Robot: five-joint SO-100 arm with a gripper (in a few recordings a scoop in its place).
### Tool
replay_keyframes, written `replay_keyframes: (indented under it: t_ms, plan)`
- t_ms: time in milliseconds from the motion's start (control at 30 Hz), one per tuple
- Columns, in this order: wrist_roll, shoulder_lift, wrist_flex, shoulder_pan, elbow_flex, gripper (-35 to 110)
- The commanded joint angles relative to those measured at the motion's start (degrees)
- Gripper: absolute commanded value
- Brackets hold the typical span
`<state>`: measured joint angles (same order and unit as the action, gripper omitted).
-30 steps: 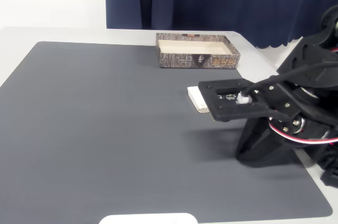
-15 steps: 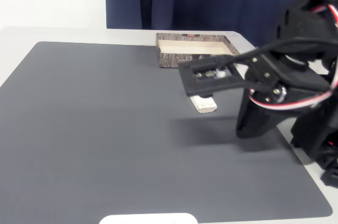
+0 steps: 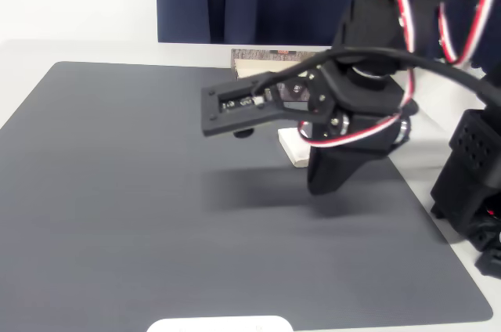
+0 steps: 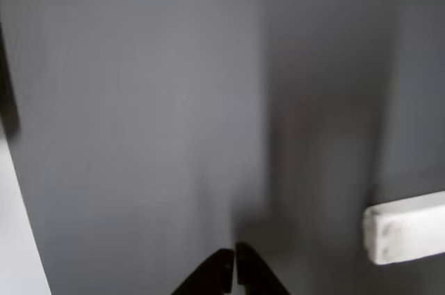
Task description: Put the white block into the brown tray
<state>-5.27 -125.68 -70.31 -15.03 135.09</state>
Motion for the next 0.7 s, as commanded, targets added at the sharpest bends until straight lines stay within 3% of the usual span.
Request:
replay_keyframes:
  t_ms: [0,667]
  plan:
    - [-0.09,0.70,0.44,-2.64,-3.34,0]
    - [-2.02,9.76,0.88,-20.30,-8.61,0]
